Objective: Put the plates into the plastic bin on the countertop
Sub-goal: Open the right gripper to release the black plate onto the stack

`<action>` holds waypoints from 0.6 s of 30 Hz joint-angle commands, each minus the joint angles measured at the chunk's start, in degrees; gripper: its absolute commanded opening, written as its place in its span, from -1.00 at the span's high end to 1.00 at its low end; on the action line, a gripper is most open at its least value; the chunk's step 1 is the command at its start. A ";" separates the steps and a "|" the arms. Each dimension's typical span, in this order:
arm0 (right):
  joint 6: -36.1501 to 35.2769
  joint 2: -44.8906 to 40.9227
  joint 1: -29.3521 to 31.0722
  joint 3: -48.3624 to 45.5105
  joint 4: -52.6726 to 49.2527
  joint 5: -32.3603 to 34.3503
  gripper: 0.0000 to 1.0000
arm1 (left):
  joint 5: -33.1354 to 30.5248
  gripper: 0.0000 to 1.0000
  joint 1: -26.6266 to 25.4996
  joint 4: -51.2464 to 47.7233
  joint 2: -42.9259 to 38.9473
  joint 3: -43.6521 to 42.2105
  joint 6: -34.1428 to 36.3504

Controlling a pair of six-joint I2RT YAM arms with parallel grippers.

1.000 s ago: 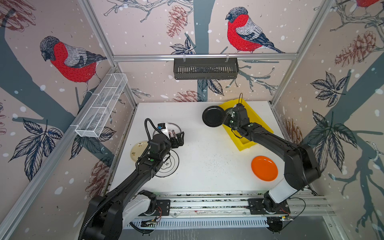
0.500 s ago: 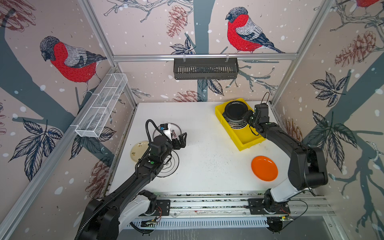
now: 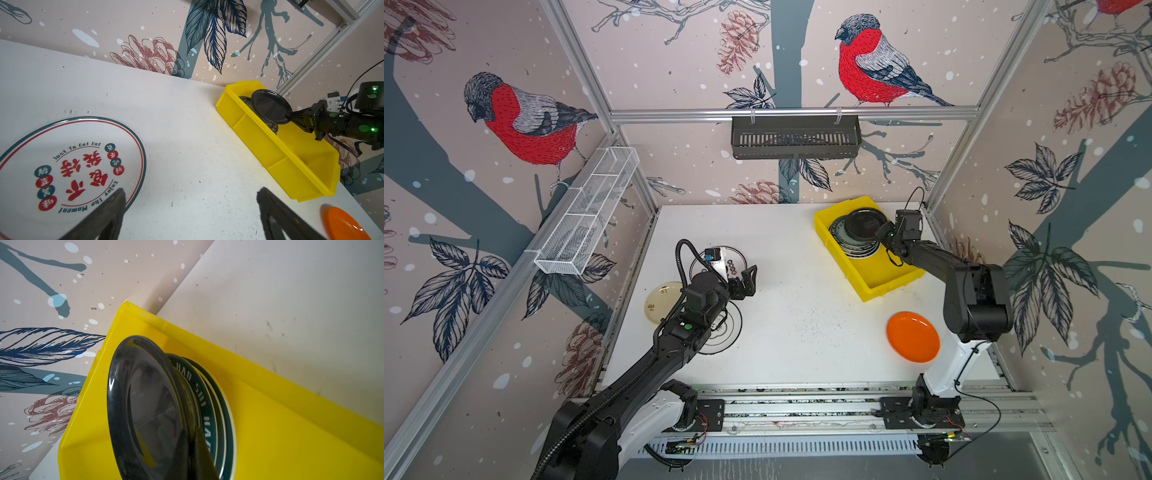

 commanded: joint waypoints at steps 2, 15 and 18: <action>-1.41 3.57 0.29 3.98 1.09 -0.10 1.00 | -1.71 -0.96 -0.14 0.36 0.39 0.91 1.10; -5.08 11.40 3.74 14.60 -7.99 5.12 1.00 | -2.06 -0.96 -0.14 0.35 2.76 2.09 1.18; -6.01 11.68 4.38 15.59 -10.07 5.26 0.76 | -1.87 -0.96 -0.14 0.53 3.20 2.18 1.19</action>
